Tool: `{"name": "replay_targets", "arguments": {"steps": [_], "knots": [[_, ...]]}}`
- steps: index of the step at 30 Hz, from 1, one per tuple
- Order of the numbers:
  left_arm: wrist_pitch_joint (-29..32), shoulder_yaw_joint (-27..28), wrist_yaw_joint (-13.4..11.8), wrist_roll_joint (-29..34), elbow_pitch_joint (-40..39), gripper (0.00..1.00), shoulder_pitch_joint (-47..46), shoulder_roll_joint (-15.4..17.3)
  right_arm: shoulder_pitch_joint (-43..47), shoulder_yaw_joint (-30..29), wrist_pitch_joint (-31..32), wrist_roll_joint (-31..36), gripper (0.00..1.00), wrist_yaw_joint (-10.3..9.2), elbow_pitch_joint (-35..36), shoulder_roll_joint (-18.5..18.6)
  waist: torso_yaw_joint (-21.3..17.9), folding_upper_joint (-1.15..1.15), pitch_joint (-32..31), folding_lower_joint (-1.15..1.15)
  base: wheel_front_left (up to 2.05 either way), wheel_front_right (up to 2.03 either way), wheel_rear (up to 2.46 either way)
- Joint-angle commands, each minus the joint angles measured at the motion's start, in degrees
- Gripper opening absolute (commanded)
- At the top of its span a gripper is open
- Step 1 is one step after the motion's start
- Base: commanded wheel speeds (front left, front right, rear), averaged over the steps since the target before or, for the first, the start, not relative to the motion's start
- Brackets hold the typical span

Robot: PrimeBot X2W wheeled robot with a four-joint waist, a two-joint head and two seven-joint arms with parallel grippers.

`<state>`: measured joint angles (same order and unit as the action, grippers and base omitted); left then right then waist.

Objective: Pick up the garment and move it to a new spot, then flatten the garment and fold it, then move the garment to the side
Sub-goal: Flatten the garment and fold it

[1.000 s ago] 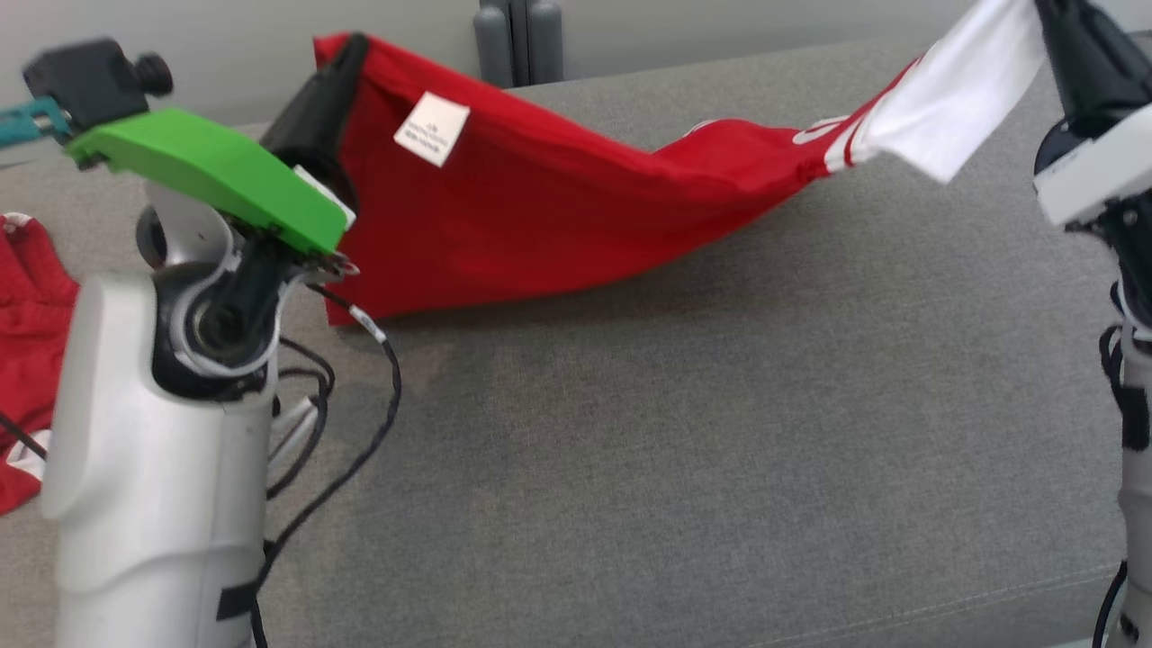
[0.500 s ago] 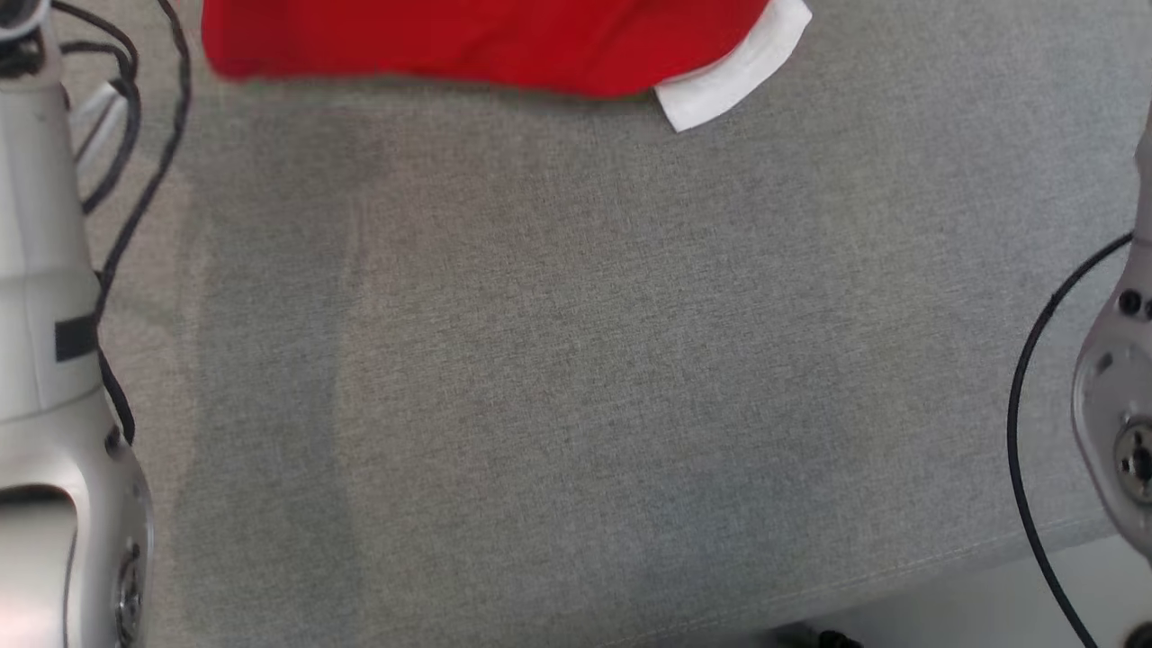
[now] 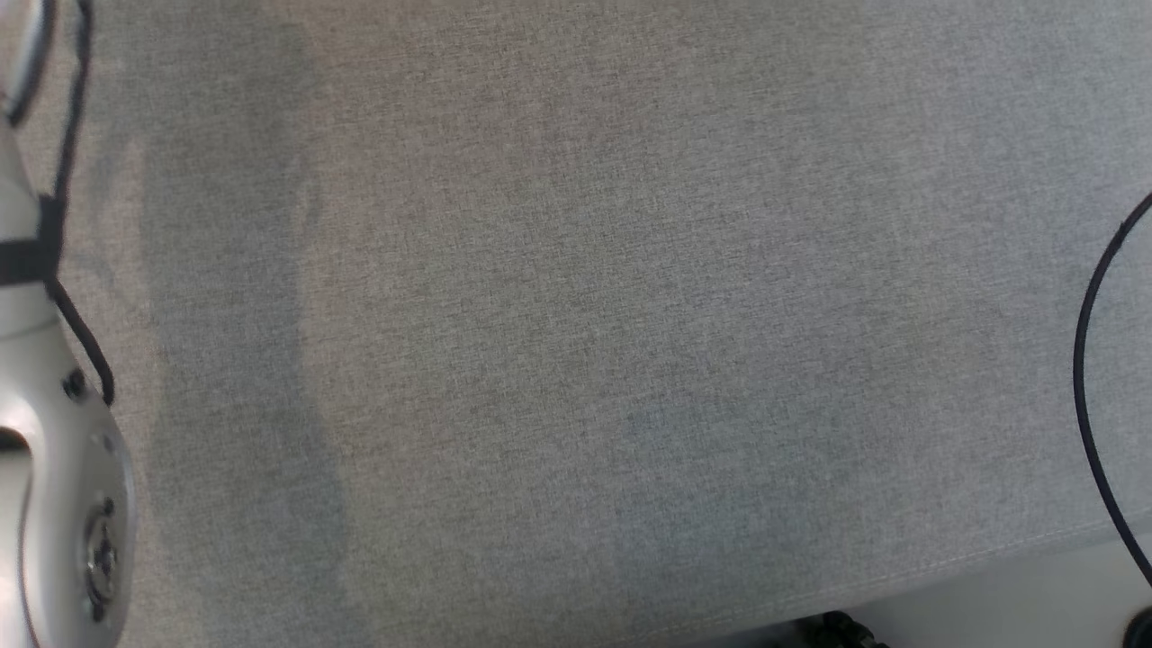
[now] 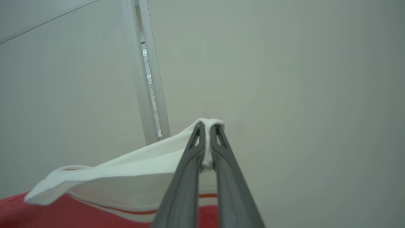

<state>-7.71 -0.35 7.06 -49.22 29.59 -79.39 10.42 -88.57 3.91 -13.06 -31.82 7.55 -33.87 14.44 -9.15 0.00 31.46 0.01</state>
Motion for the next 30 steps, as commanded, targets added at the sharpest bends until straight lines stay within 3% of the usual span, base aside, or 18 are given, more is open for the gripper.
{"name": "replay_targets", "arguments": {"steps": [1,7,11,16,23,27,30], "knots": [[-0.7,-0.4,0.1,-0.1,1.8,0.00,4.0,0.2,3.7,1.3,0.5,0.0,0.00,-0.12,-1.7,1.3,0.3,0.00,0.7,-0.01,0.00,0.00,0.00],[-1.6,-6.0,0.4,0.0,7.4,0.00,17.0,-1.5,16.9,9.5,9.1,-3.5,0.00,-0.12,-4.5,4.6,1.3,0.00,-0.7,-0.01,0.00,0.00,0.00],[-0.6,-11.8,0.4,0.5,7.9,0.00,26.8,-1.3,27.9,14.1,17.6,-7.8,0.00,-0.10,-1.1,7.0,1.8,0.00,-4.0,-0.01,0.00,0.00,0.00],[1.2,-16.6,0.4,0.3,7.4,0.00,39.5,-1.1,43.2,15.4,30.2,-10.9,0.00,-0.08,5.1,10.5,2.7,0.00,-10.2,-0.01,0.00,0.00,0.00],[3.6,-19.7,-1.3,-0.3,4.2,0.00,54.5,-1.7,63.8,6.7,43.3,-8.1,0.00,-0.09,16.1,10.1,3.8,0.00,-18.2,-0.01,0.00,0.00,0.00],[5.1,-21.2,-3.8,1.0,0.1,0.00,60.4,-0.7,74.7,-1.8,50.2,-3.2,0.00,-0.08,24.7,6.0,4.6,0.00,-21.4,-0.01,0.00,0.00,0.00],[6.3,-22.2,-6.2,1.7,-3.2,0.00,64.4,0.1,81.9,-8.0,55.1,1.4,0.00,-0.08,32.4,0.2,5.4,0.00,-23.3,-0.01,0.00,0.00,0.00]]}}
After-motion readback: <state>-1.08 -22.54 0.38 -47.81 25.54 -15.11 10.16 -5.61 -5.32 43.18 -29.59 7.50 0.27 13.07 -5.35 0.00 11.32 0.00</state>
